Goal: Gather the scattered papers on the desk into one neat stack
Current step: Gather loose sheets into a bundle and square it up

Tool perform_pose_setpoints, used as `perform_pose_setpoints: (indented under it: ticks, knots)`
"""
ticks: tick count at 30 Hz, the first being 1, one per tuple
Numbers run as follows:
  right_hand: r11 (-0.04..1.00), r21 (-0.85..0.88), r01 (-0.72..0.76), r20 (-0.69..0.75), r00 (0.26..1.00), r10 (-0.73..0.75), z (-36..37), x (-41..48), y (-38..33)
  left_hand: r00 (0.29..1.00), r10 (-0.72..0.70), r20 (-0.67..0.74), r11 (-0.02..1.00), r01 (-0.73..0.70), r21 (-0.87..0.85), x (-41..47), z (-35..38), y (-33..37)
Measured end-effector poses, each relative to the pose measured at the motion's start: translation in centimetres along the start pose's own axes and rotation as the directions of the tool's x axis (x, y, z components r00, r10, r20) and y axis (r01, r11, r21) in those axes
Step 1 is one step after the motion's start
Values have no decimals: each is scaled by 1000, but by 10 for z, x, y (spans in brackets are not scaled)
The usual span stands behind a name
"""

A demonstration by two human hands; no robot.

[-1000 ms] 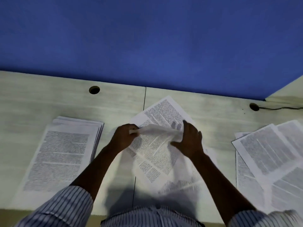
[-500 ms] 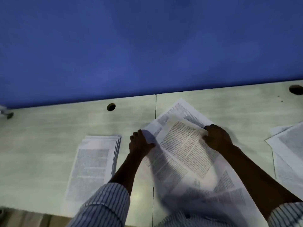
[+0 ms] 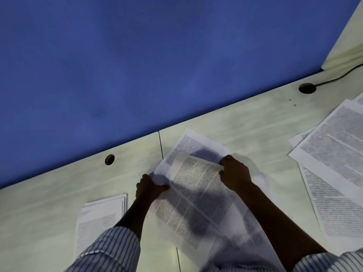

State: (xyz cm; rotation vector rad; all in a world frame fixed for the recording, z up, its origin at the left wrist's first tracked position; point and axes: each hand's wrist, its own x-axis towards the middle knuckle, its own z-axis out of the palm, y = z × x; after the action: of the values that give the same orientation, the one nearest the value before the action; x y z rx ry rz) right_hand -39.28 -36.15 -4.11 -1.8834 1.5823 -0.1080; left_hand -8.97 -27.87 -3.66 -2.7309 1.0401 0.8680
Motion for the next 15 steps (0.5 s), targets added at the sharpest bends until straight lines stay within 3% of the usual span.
perform_pose_setpoints:
  ticks: [5,9,12,15]
  knots:
    - [998,61,-25,10,1000,25,-4,3,2,999,-7,48,995,12,-102,-7,-4,14]
    - [999,30,14,26,1000,-14,-9,4,4,997,53,-58,973,-65,-221,-16,-2,14]
    - [999,14,39,35,999,-39,-12,2,5,981,95,-170,967,-132,-220,-25,0,11]
    - [995,46,84,62,994,-87,-16,2,5,982,120,-145,947,-157,-280,-26,-4,2]
